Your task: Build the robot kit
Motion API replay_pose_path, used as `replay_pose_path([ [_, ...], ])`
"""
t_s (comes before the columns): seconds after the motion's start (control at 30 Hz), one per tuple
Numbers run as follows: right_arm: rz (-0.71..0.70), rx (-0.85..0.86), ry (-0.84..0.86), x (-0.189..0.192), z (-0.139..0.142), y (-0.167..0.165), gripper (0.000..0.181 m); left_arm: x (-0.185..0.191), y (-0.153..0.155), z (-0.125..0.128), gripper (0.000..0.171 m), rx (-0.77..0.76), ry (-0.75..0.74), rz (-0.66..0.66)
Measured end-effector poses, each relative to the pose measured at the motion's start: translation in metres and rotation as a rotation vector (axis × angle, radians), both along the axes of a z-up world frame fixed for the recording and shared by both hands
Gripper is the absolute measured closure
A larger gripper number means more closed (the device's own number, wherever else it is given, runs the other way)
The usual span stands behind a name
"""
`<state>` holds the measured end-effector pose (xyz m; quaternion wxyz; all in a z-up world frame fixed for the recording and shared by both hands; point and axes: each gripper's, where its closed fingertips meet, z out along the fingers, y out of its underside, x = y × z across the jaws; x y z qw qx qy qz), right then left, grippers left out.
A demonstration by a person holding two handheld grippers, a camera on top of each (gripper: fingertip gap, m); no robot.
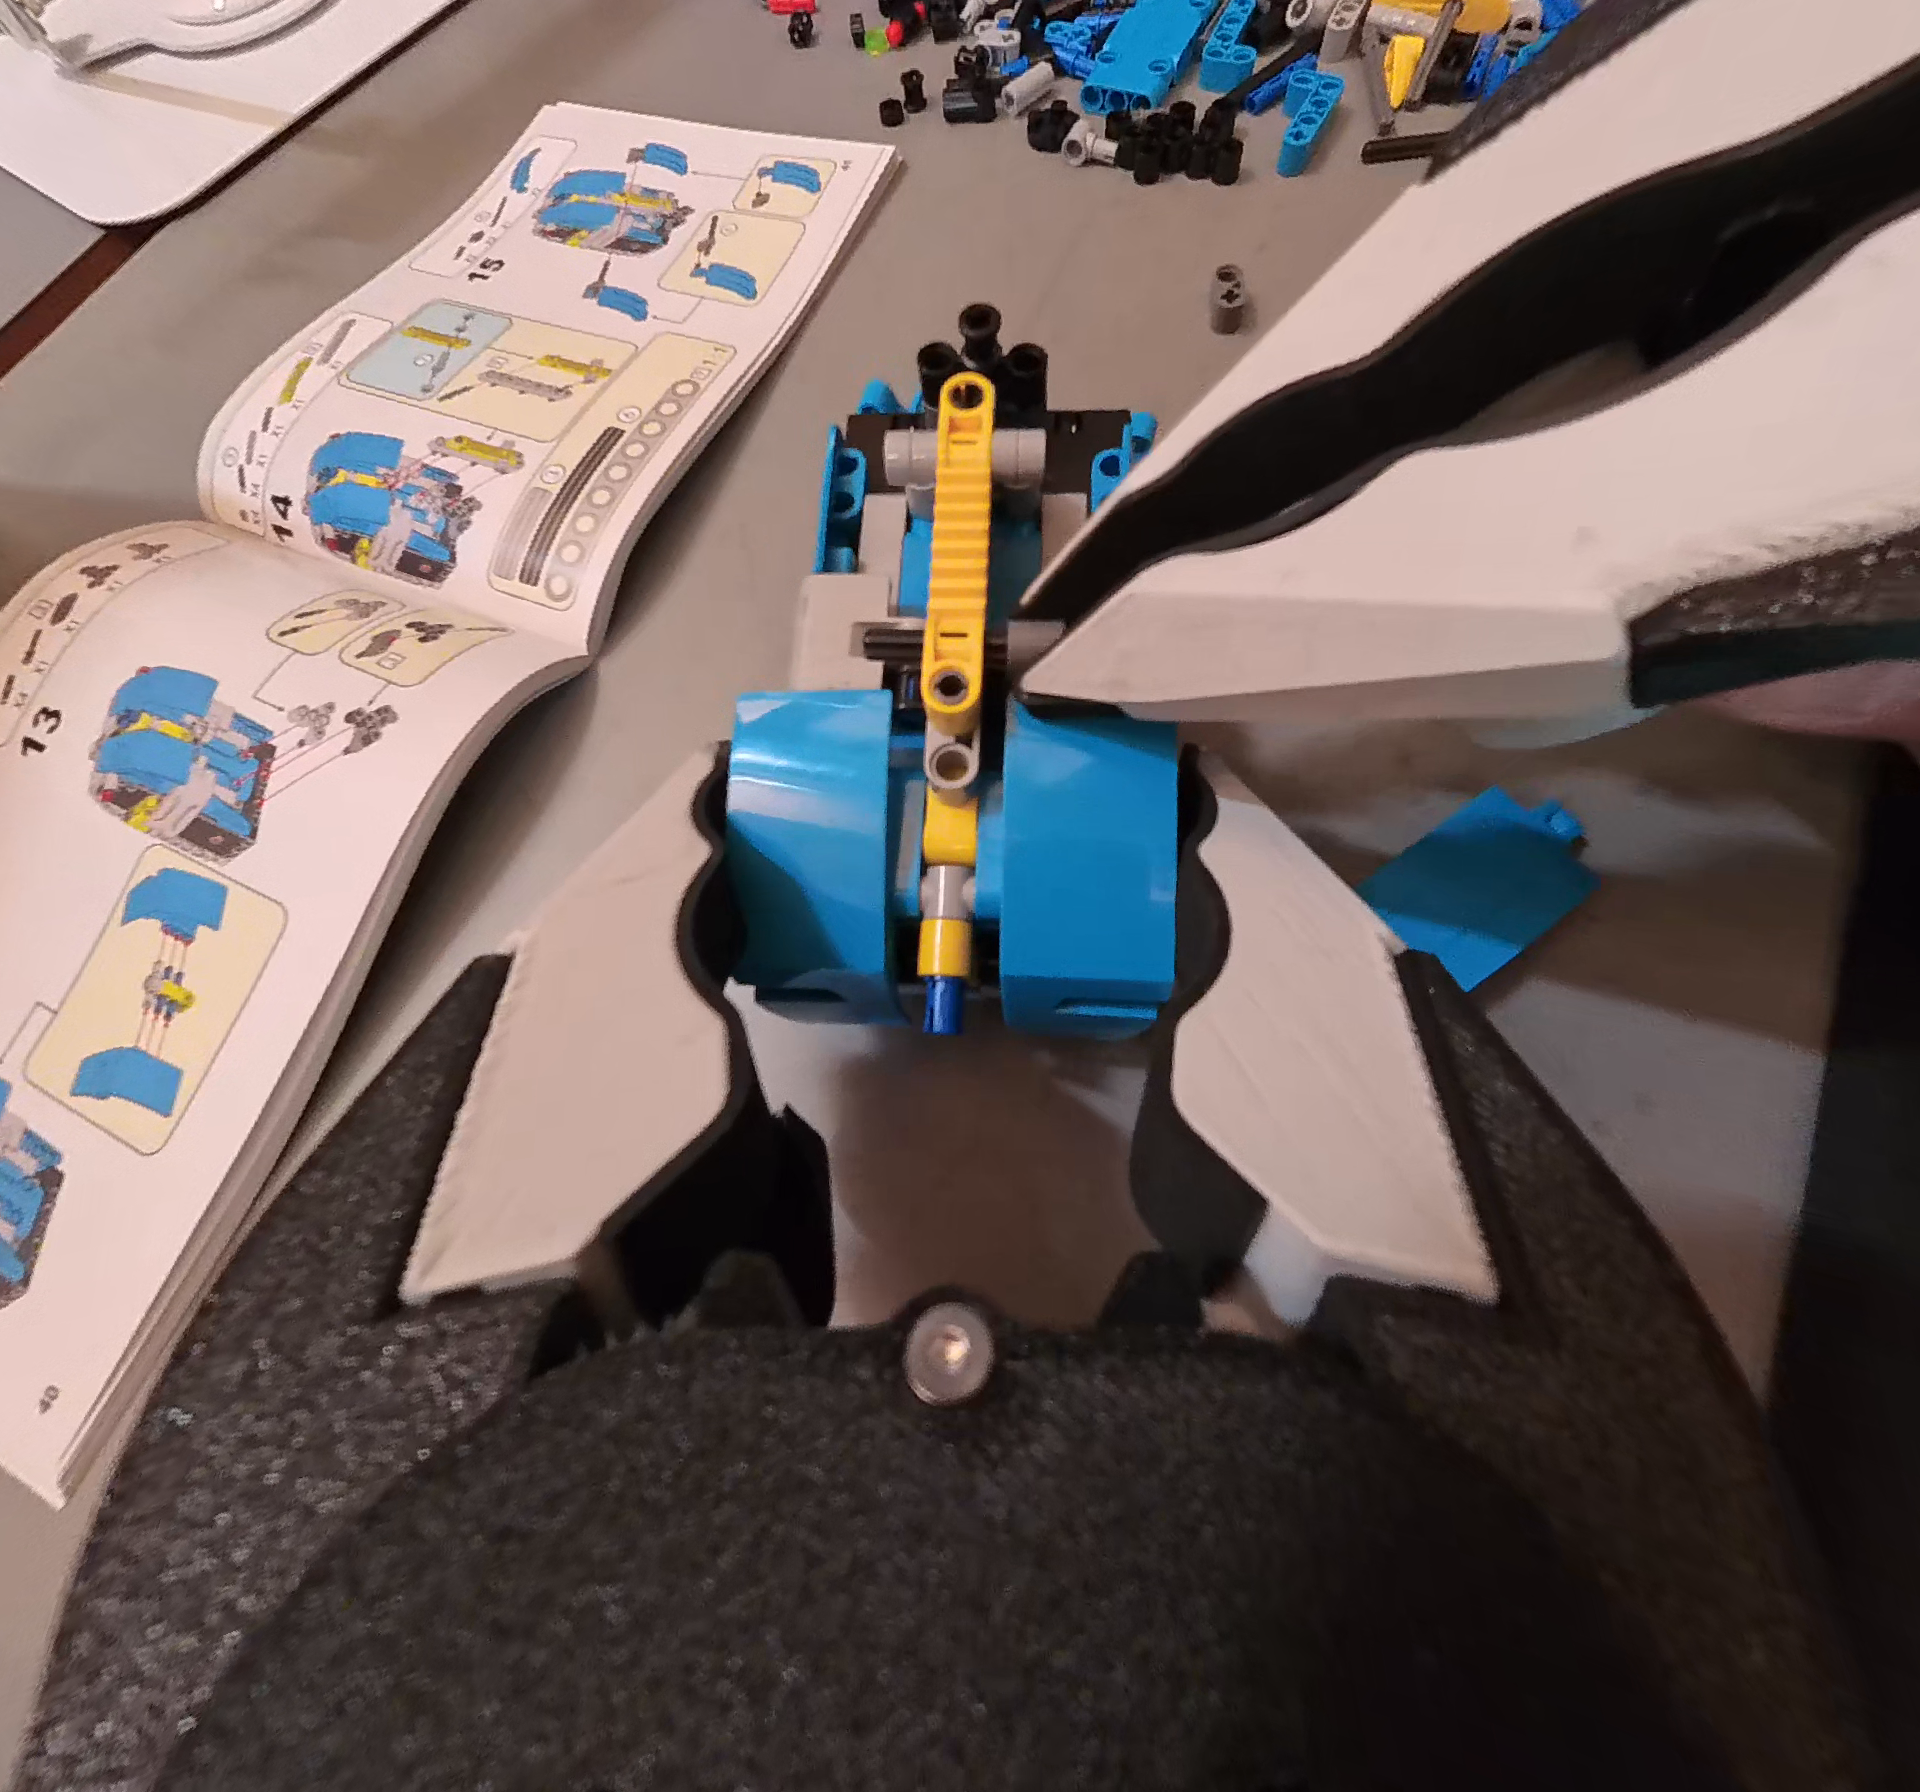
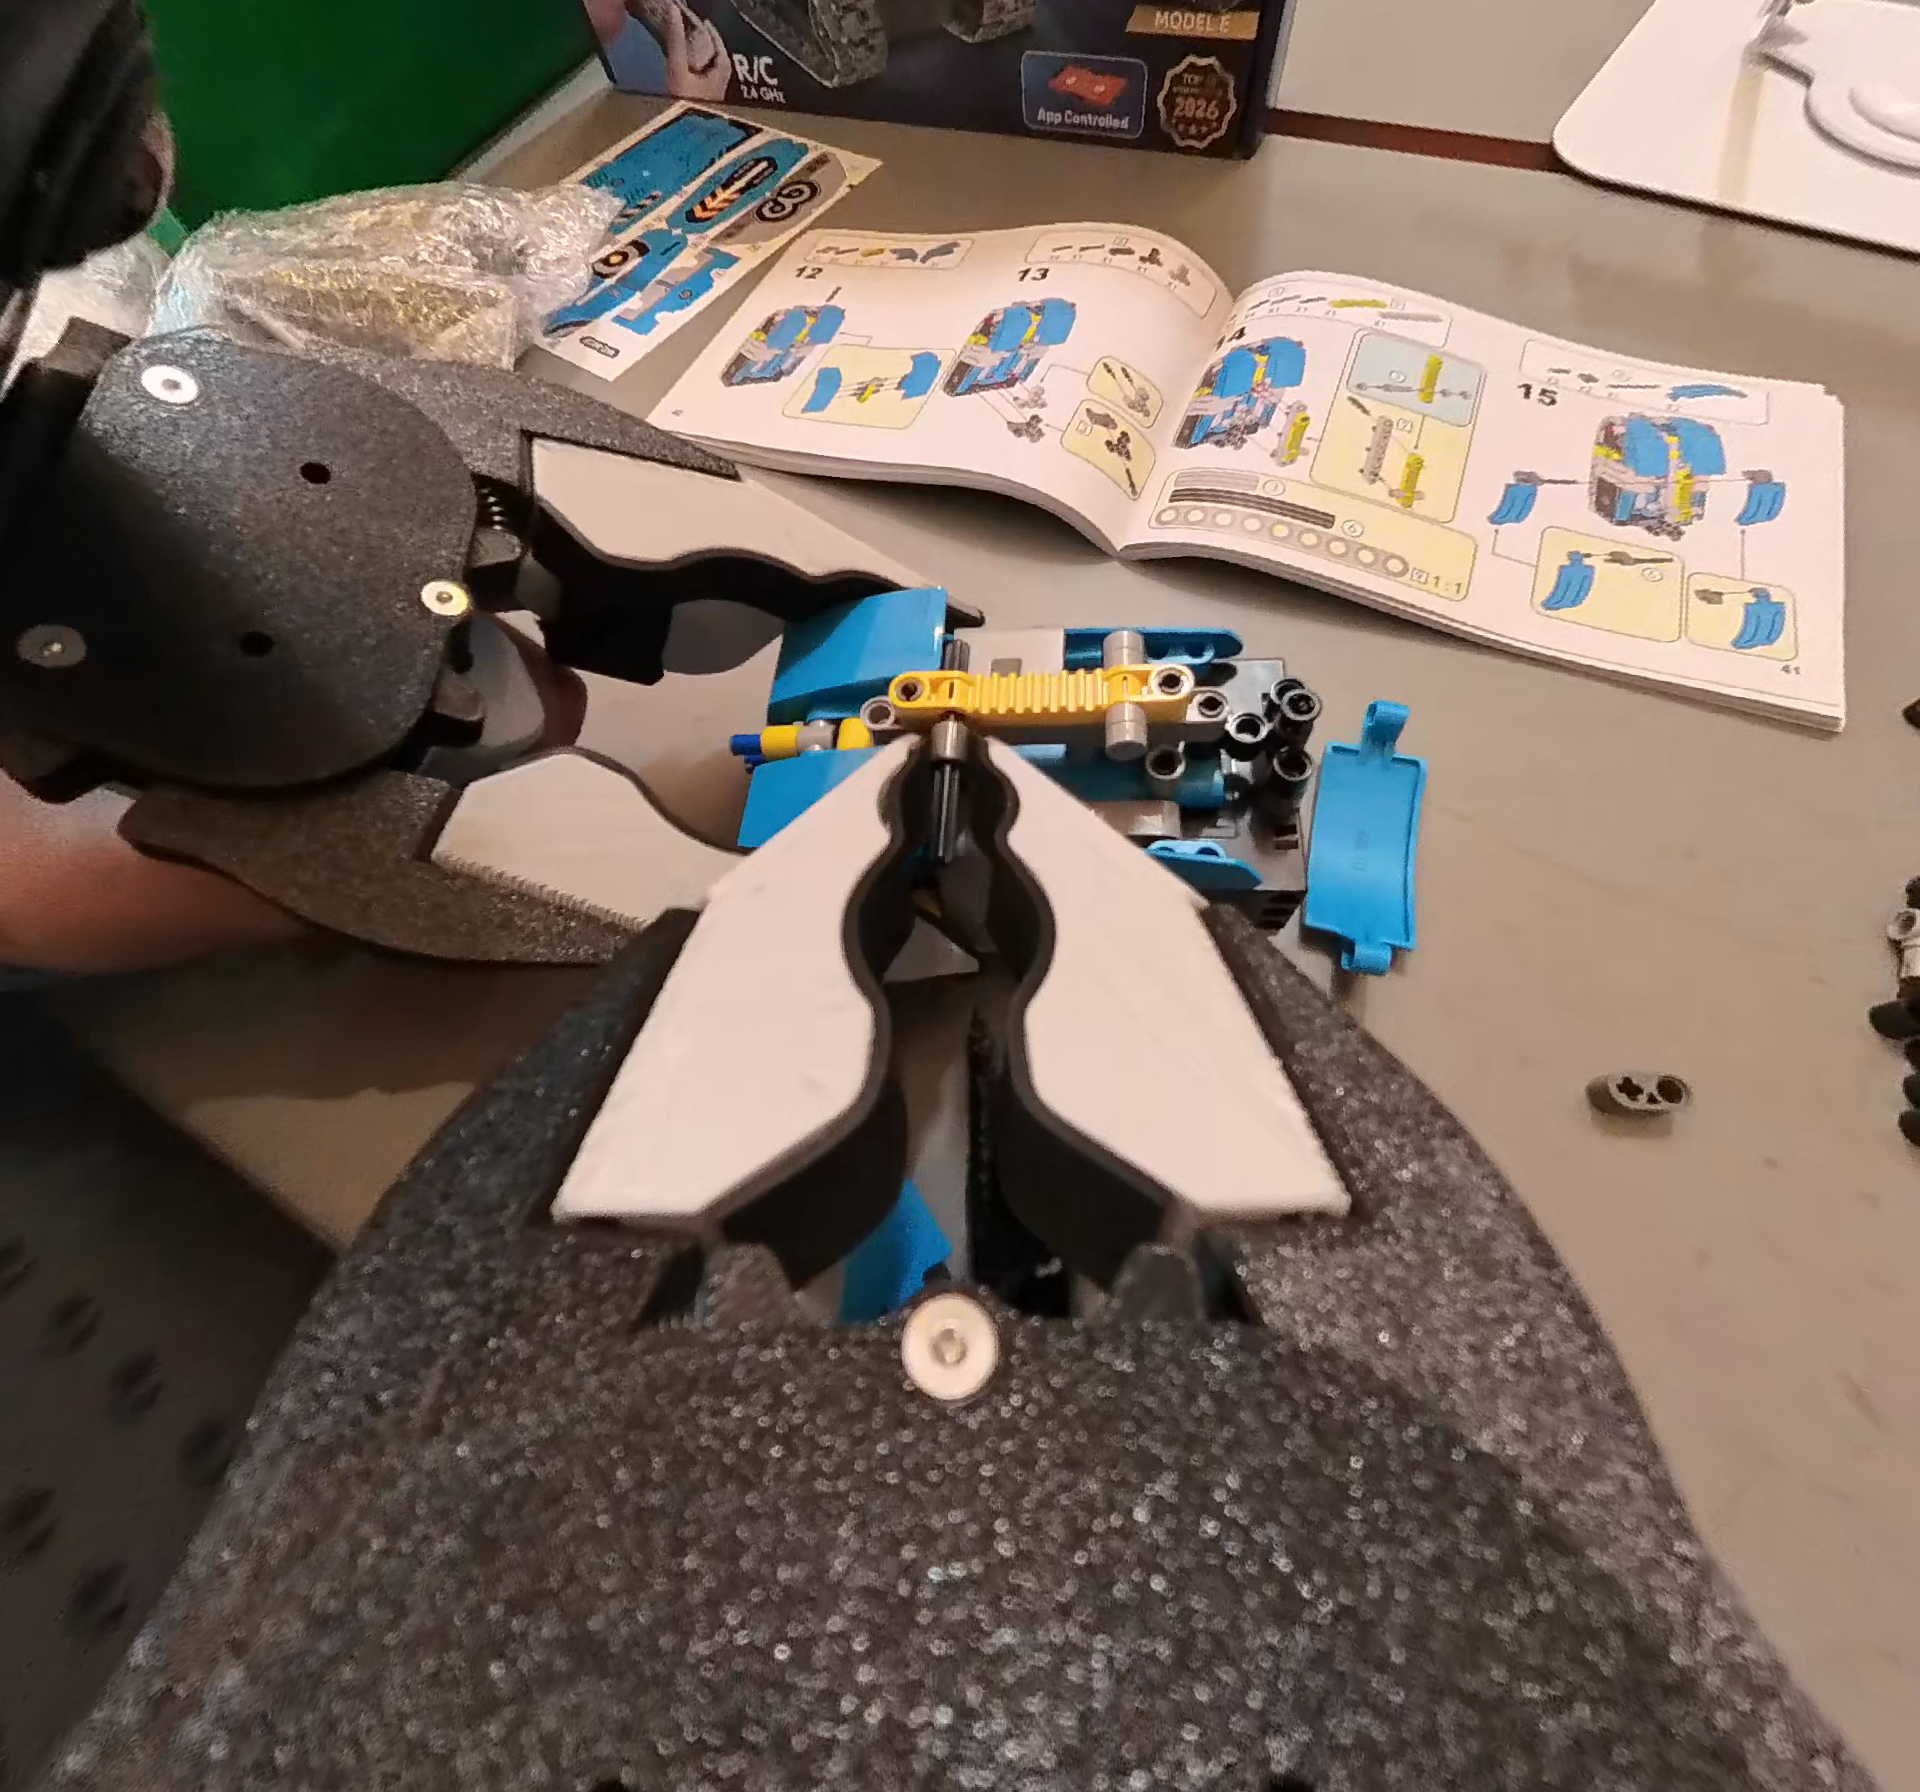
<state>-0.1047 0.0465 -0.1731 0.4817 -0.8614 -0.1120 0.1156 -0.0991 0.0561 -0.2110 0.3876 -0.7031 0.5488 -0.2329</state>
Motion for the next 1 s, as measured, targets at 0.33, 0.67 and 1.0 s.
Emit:
replay_pose_path([
  [0.33, 0.000, -0.003, 0.012, 0.000, -0.001, -0.002, 0.176, 0.000, -0.001, 0.000, 0.088, -0.016, 0.002, -0.014],
  [0.67, -0.005, -0.021, 0.019, 0.001, -0.001, -0.008, 0.176, 0.001, -0.004, -0.001, 0.087, 0.001, 0.011, -0.023],
  [1.0, 0.152, 0.024, 0.072, 0.010, 0.018, -0.016, 0.148, -0.012, 0.001, 0.000, 0.088, -0.019, 0.032, -0.086],
])
